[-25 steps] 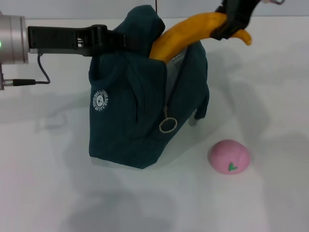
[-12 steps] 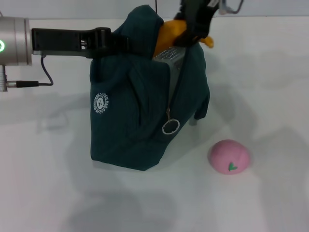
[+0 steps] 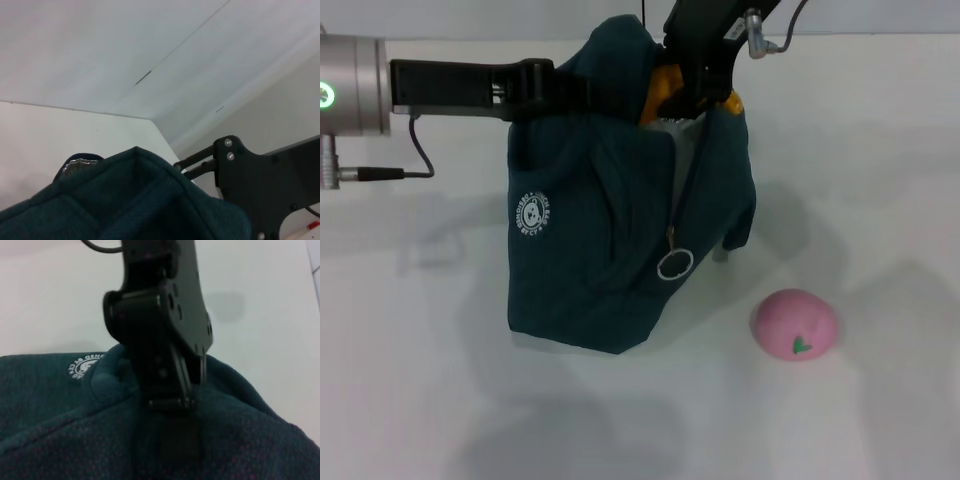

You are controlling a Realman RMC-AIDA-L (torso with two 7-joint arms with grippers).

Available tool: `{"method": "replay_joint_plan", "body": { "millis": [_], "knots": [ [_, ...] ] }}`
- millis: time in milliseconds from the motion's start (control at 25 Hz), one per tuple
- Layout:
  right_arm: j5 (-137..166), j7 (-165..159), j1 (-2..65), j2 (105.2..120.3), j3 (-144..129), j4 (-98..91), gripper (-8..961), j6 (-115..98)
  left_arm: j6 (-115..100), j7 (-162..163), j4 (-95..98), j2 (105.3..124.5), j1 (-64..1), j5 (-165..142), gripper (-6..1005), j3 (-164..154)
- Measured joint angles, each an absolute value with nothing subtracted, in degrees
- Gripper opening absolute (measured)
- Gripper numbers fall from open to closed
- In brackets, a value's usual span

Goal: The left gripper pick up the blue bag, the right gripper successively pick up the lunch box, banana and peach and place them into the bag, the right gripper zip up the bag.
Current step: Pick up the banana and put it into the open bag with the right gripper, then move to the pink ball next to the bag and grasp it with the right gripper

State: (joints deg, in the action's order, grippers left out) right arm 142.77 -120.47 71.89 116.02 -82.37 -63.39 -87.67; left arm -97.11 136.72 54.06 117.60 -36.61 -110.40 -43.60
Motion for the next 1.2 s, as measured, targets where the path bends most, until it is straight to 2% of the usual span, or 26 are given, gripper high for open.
{"method": "replay_joint_plan", "body": {
  "millis": [440,640,880,1200],
  "knots": [
    [144.1,-120.9,67.2,115.75,-82.8,-70.4,523,-87.7,-97.1,136.4,53.8,117.30,-36.7,-110.3,36,-43.3],
    [144.9,-122.6,65.4,115.62,-78.6,-74.1,720,-89.4,-97.1,136.5,53.8,117.17,-36.4,-110.2,36,-43.3],
    [143.5,-129.8,59.9,115.41,-63.5,-81.7,797,-100.7,-97.2,136.3,53.8,117.09,-36.1,-110.0,36,-43.1],
    [143.1,-138.5,53.4,115.35,-56.2,-78.4,790,-111.9,-97.3,136.2,53.8,117.50,-36.0,-110.0,36,-43.2]
  ]
}}
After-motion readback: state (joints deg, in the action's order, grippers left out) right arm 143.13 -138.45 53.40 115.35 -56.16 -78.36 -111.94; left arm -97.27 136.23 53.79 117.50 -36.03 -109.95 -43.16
